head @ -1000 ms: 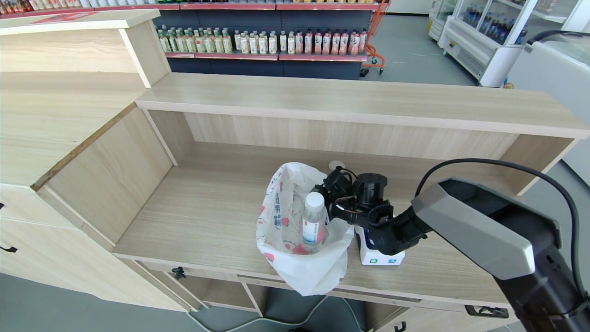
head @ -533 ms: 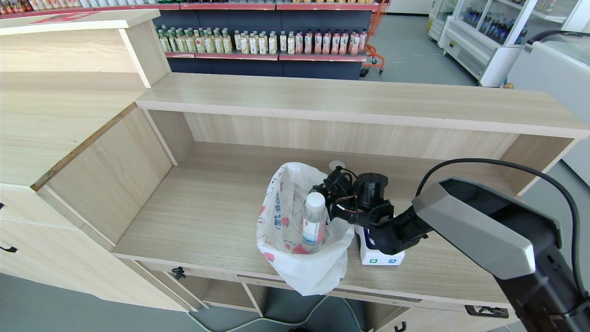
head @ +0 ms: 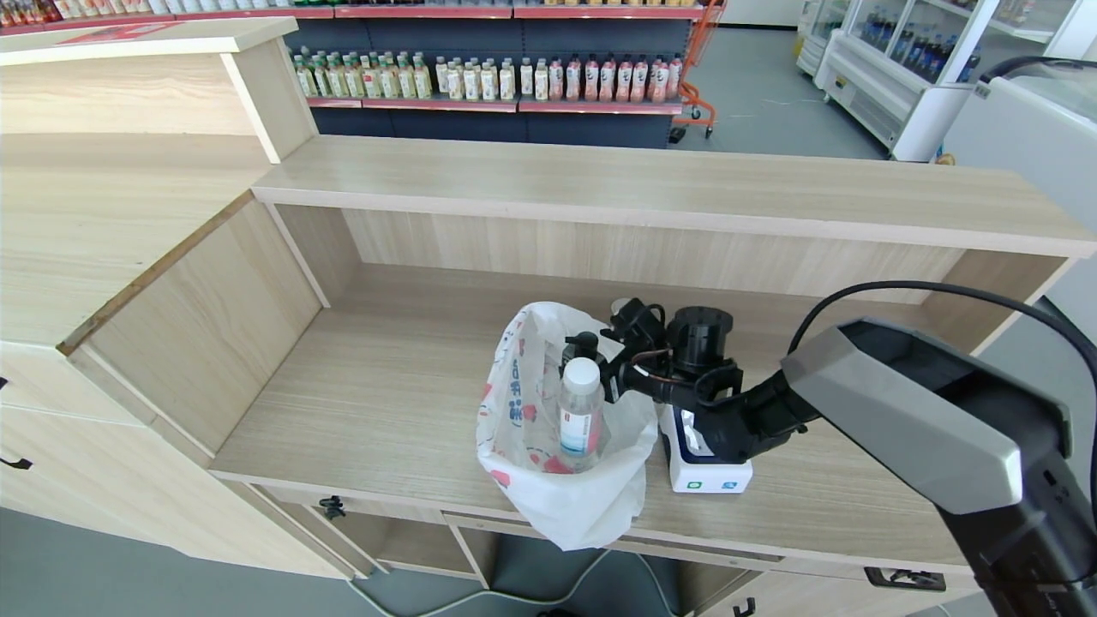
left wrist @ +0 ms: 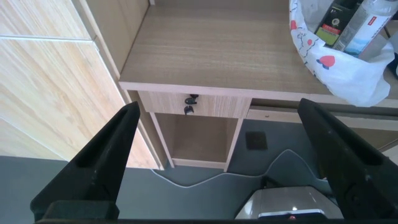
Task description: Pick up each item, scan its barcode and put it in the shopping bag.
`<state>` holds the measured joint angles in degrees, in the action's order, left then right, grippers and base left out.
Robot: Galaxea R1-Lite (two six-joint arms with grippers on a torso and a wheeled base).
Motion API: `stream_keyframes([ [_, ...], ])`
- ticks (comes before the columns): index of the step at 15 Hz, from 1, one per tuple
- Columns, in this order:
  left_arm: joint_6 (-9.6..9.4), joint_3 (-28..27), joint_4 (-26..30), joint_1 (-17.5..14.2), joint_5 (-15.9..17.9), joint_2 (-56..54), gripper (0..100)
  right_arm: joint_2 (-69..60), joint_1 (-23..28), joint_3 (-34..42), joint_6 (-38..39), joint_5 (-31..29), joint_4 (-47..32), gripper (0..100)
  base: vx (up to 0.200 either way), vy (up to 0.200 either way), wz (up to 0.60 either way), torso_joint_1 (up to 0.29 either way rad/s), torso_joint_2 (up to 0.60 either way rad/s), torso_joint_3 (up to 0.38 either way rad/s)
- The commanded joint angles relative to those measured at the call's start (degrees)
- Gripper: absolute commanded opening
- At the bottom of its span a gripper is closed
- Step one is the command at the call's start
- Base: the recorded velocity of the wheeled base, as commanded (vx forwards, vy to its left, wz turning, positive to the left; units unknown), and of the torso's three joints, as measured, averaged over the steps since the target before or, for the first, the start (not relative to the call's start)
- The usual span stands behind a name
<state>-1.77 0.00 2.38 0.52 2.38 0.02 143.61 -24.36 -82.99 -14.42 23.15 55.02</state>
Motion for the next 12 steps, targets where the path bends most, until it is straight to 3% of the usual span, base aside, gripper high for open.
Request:
stream_keyframes([
  [1,0.01,0.00,0.00,0.00,0.00,-0.02,100,-2.54,1.24,0.46,0.18,0.05,0.00,100,0.000,0.000,0.00,0.000,0.00,0.000],
  [6,0.01,0.00,0.00,0.00,0.00,-0.02,100,-18.54,3.09,12.59,4.84,-0.03,-0.17,100,0.000,0.000,0.00,0.000,0.00,0.000],
  [9,0.01,0.00,0.00,0.00,0.00,-0.02,100,-41.92,4.67,32.37,11.61,-0.56,-0.70,100,0.000,0.000,0.00,0.000,0.00,0.000],
  [12,0.01,0.00,0.00,0.00,0.00,-0.02,100,-55.36,8.89,40.28,13.98,-10.41,-3.16,100,0.000,0.000,0.00,0.000,0.00,0.000],
])
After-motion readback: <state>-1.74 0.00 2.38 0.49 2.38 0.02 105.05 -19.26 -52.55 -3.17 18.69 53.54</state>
